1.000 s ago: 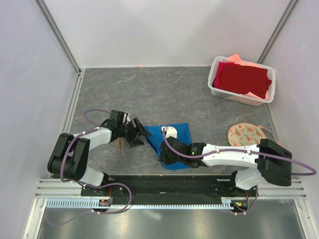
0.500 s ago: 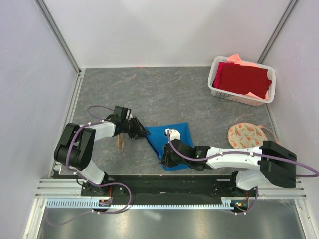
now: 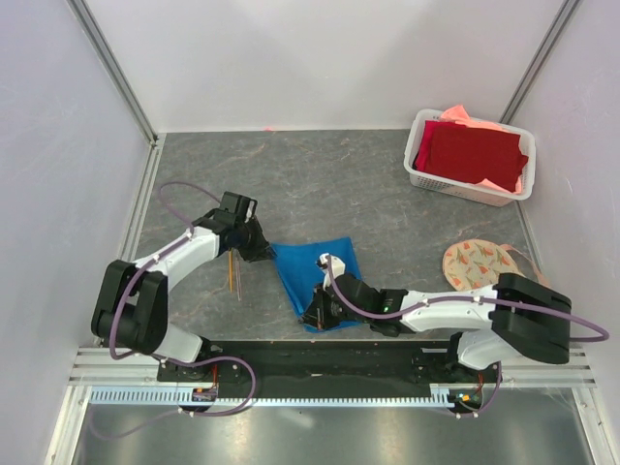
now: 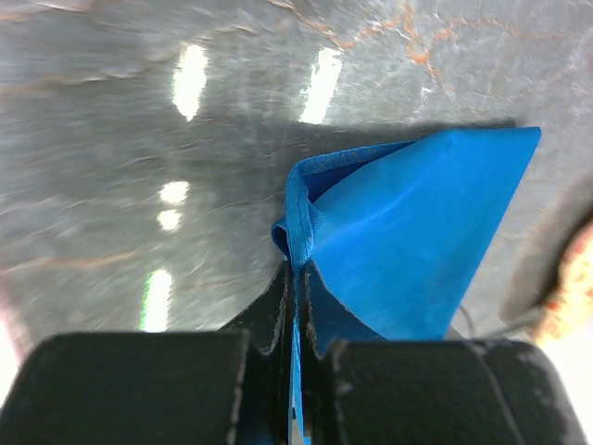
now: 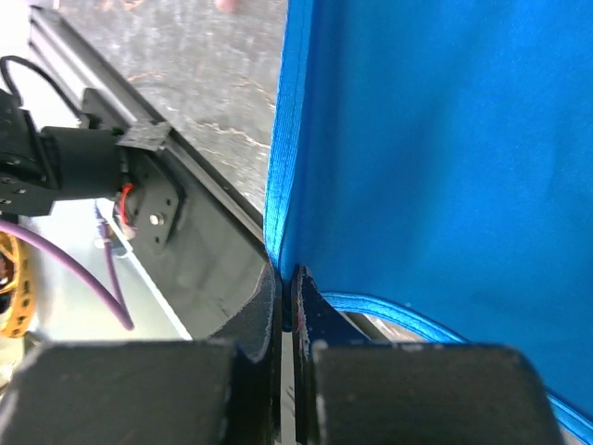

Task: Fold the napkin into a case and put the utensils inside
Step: Pick up the lower triangle-folded napkin from the center of the board, then fold the lower triangle-folded napkin at the center of the board.

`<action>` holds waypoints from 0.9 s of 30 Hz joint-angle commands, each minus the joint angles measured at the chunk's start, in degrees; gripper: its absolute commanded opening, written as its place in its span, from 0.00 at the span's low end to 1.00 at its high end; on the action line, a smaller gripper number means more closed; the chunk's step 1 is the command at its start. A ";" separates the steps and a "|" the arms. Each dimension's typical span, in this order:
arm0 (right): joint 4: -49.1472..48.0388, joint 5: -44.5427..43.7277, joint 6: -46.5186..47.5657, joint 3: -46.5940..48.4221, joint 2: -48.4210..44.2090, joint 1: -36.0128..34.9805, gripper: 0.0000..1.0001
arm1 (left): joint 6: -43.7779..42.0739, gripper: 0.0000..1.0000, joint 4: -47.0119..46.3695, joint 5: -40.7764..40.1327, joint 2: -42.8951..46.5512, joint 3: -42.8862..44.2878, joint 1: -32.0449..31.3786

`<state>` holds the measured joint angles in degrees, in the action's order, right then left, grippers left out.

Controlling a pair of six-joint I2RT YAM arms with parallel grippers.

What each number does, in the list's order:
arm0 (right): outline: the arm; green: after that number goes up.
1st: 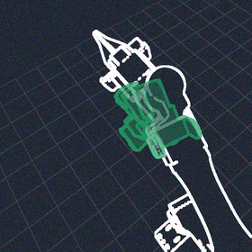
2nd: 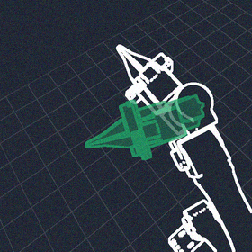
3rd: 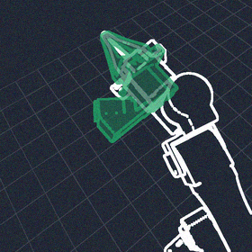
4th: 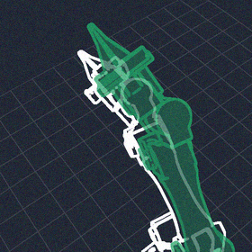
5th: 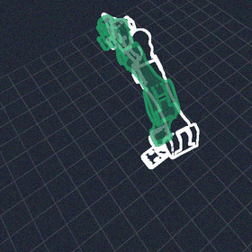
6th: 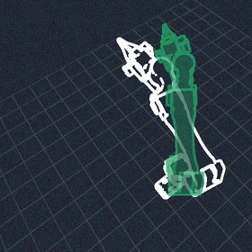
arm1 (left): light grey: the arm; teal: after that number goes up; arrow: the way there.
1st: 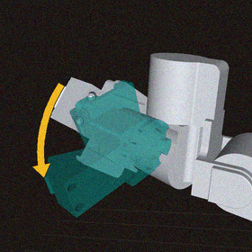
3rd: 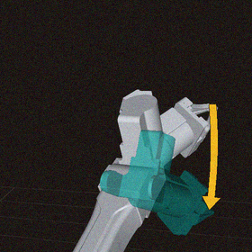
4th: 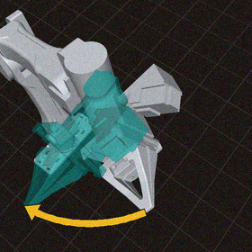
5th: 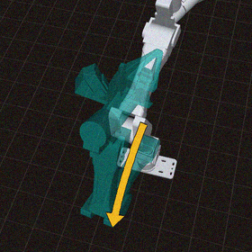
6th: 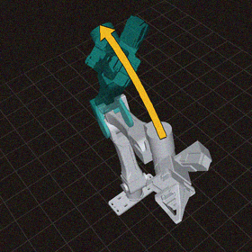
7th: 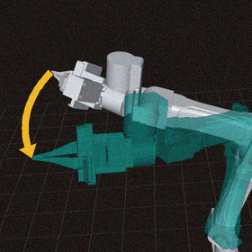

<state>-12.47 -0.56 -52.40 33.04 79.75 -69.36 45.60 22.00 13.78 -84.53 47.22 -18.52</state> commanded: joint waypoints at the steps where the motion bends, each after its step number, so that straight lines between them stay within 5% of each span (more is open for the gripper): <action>1: -7.65 7.93 -1.38 1.24 5.23 -1.12 0.00 | -5.61 0.02 5.50 -15.34 2.18 6.21 -0.02; 10: -15.65 11.72 -4.64 3.70 13.68 -1.39 0.00 | -5.09 0.02 13.15 -28.79 -3.09 15.35 -5.99; 16: -20.75 11.64 -7.45 -1.48 11.31 -1.30 0.00 | -4.38 0.02 23.08 -46.09 -11.61 26.50 -13.29; 27: -28.05 5.93 -13.51 -18.00 3.67 0.19 0.00 | -2.19 0.02 33.63 -58.07 -23.57 38.82 -21.11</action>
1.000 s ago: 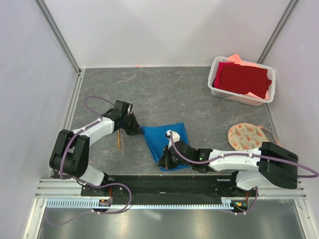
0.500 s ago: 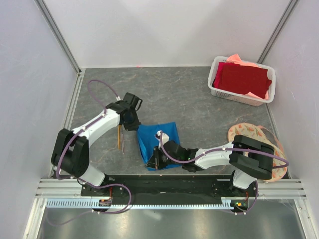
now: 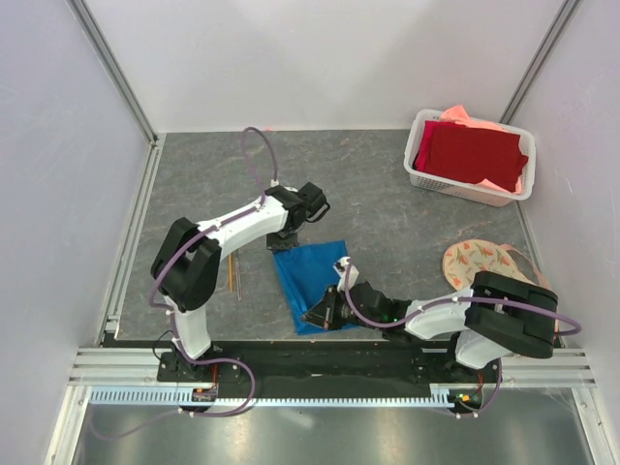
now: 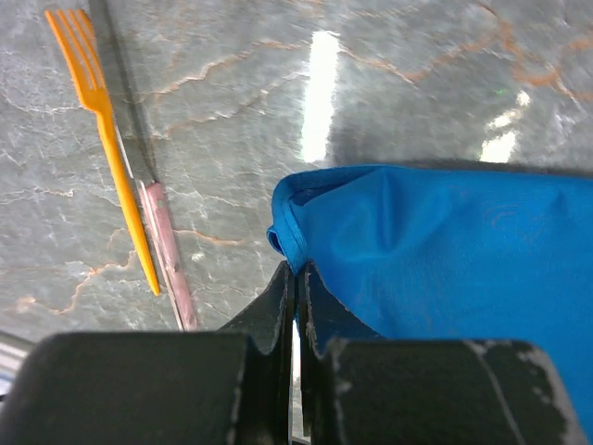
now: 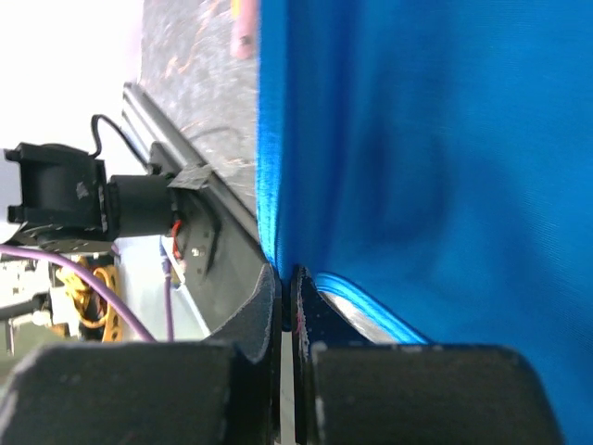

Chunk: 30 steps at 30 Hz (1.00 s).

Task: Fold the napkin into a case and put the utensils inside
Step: Fold the lower triangle-folded napkin at the center of the board.

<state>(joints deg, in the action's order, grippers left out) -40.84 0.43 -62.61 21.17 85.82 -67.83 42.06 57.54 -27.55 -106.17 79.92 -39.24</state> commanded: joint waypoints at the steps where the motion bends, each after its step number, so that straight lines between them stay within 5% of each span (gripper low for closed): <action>1: 0.15 4.85 -3.57 -7.01 -2.76 -1.16 0.00 | 1.27 0.02 -1.47 -17.44 -3.59 7.08 -0.74; 15: 1.02 4.23 -5.86 -13.78 -4.61 -0.99 0.00 | 11.54 0.02 20.32 -26.50 -20.12 29.06 -9.09; 24: 5.93 2.12 -7.44 -16.95 -9.08 -0.99 0.03 | 6.72 0.02 16.66 -17.99 -25.84 35.22 -10.94; 30: 17.96 0.10 -4.72 -12.39 -14.79 -0.81 0.25 | 5.92 0.02 9.71 -14.11 -21.37 26.63 -11.03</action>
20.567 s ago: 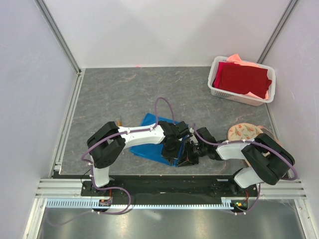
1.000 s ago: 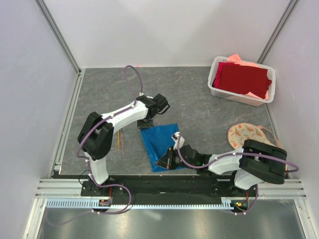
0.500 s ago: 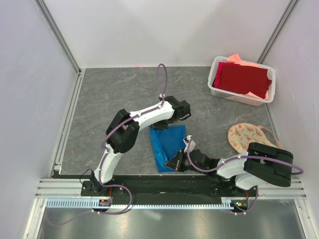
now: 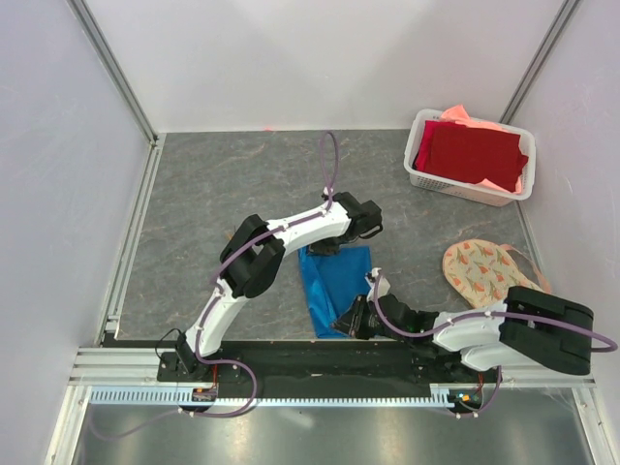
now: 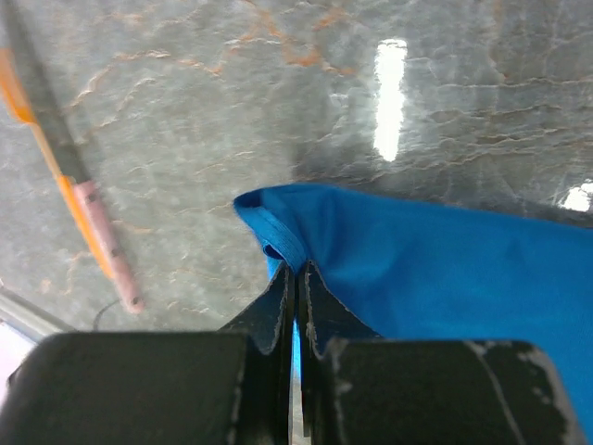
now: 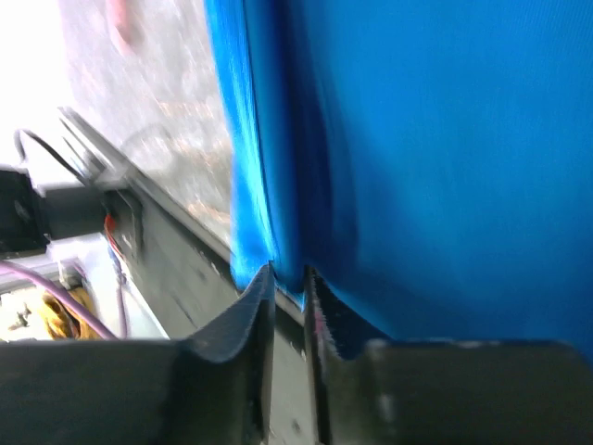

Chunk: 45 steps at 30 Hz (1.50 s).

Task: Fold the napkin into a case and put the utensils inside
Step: Fold the lower triangle-folded napkin at the center of the board.

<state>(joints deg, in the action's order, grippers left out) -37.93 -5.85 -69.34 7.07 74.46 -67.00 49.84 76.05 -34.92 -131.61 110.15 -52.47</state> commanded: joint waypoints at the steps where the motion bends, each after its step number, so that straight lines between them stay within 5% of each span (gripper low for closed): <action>1: 15.78 6.29 2.19 2.07 -4.14 -1.29 0.30 | -1.86 0.02 -10.56 -6.57 6.00 -4.76 2.19; 2: 15.96 6.55 2.19 2.16 -4.93 -1.03 0.42 | -1.77 0.02 -11.44 -5.87 6.71 -5.90 2.19; 7: 19.55 8.83 4.47 3.91 -10.11 4.15 0.58 | -2.38 0.02 -14.00 -4.37 9.00 -10.04 2.11; 19: 34.15 14.89 15.46 14.90 -13.82 18.39 0.66 | -2.91 0.02 -16.02 -2.71 12.17 -12.68 2.02; 25: 31.43 18.67 19.84 21.21 -4.61 28.40 0.48 | -4.22 0.02 -18.48 -0.69 13.92 -14.78 1.84; 36: 19.93 23.34 21.80 31.77 16.14 32.46 0.09 | -5.81 0.02 -22.26 2.22 17.53 -19.09 1.75; 45: 13.86 24.48 19.95 36.34 25.29 32.55 0.00 | -6.60 0.02 -24.63 4.24 19.29 -21.20 1.75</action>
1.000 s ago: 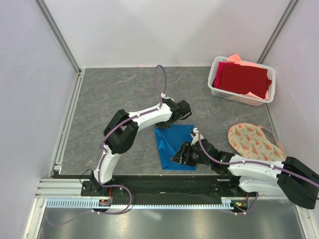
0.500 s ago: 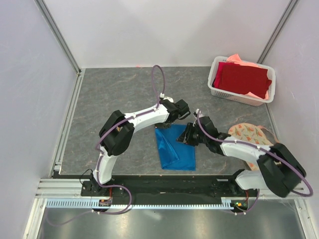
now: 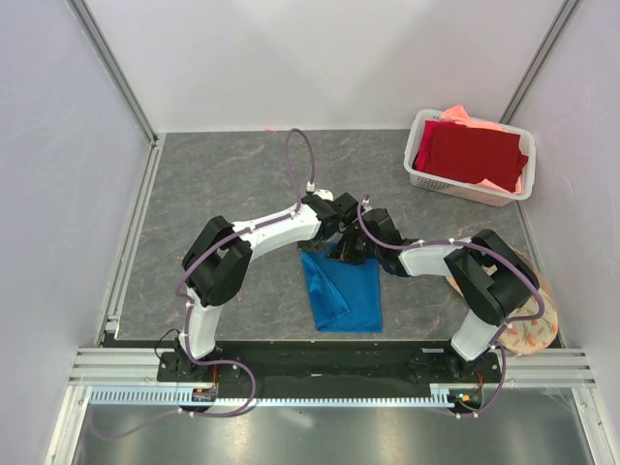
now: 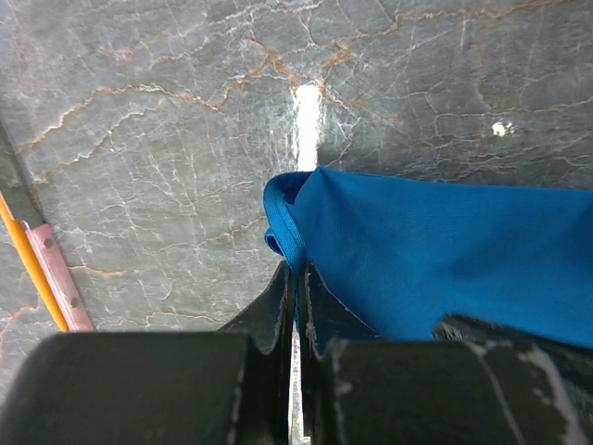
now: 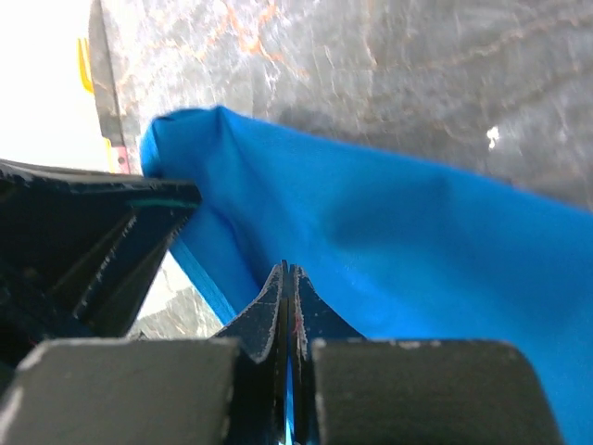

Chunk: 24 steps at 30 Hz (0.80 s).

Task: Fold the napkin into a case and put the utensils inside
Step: Fold the lower triangle-folded napkin at the center of the board.

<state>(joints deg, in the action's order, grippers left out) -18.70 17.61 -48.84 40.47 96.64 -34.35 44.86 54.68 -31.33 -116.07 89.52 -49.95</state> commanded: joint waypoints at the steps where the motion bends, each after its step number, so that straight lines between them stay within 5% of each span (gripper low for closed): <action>1: -5.91 0.68 -0.56 2.95 3.55 -0.10 0.00 | -1.62 0.02 -3.43 0.92 3.83 -0.92 -0.76; 24: -4.86 2.78 2.52 7.17 14.37 -0.19 0.00 | -8.03 0.02 -18.11 14.72 6.12 -5.06 -0.76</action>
<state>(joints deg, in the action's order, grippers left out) -25.50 19.46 -47.94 47.11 108.64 -34.00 39.35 42.59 -19.46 -109.80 83.02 -49.91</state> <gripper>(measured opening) 0.007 0.034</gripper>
